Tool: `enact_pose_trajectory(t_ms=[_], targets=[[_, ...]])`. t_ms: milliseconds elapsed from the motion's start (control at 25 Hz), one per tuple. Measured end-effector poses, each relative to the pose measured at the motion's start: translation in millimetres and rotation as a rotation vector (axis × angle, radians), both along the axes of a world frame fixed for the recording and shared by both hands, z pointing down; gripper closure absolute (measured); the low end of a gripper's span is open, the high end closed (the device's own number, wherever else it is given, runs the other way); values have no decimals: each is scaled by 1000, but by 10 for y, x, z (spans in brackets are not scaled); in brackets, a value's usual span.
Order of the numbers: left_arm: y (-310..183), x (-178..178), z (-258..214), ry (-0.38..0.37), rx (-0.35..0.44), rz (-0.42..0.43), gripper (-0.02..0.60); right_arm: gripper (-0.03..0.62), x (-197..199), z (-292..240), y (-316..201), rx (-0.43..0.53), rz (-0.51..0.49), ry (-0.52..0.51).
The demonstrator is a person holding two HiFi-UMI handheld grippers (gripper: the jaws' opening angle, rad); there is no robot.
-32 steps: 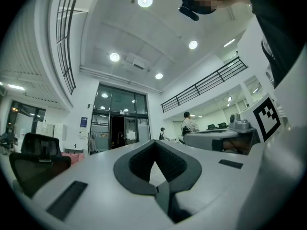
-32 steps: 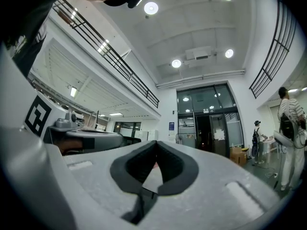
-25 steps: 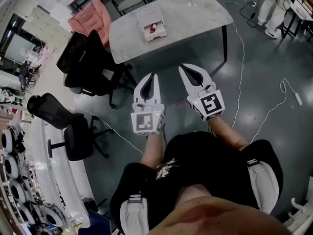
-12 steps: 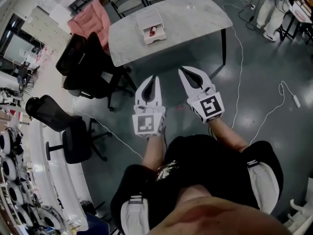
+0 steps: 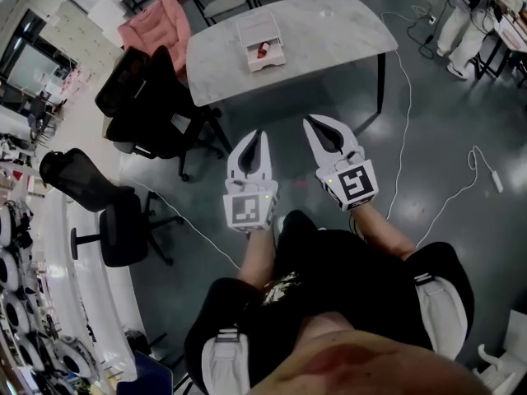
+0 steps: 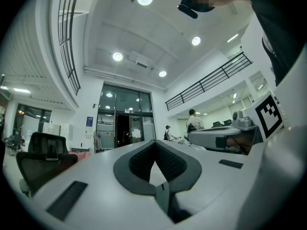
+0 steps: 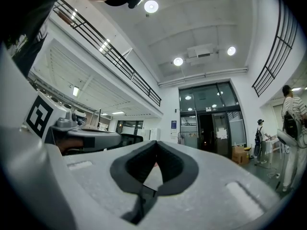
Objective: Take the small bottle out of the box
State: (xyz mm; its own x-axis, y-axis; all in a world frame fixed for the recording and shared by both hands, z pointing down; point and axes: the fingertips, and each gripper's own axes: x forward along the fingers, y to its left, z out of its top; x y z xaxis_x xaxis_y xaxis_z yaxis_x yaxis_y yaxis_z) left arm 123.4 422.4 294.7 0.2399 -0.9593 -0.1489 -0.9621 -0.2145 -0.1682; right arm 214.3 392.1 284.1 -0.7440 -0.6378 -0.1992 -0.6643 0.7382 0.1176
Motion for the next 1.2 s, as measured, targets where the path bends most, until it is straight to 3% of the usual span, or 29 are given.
enact_pose_trajectory(t_ms=[360,680,840,960,1080,1200], targets=[[-254,-294,-13,26,-11,-20,569,599,-335,4,-294,2,-19,14],[-781,-600,-15,-18,4,-3,569,599,-631,22,-815,-4,-5,22],[-1084,-771,-36,16,-7,-10,569,599,-824,-14,-1096,7,-6,29],[-1311,-893,-57,-16,0,-5,569,599,-957,-22,-1313,-4,3,32],[-1540,-1006,-111,24,-23,-18,569,599,-1113,-11,-1518,-18,10,43],[-1754,-1115,-134,5,-30,-6,569,599,-1300,-59,-1679,-12,7,59]])
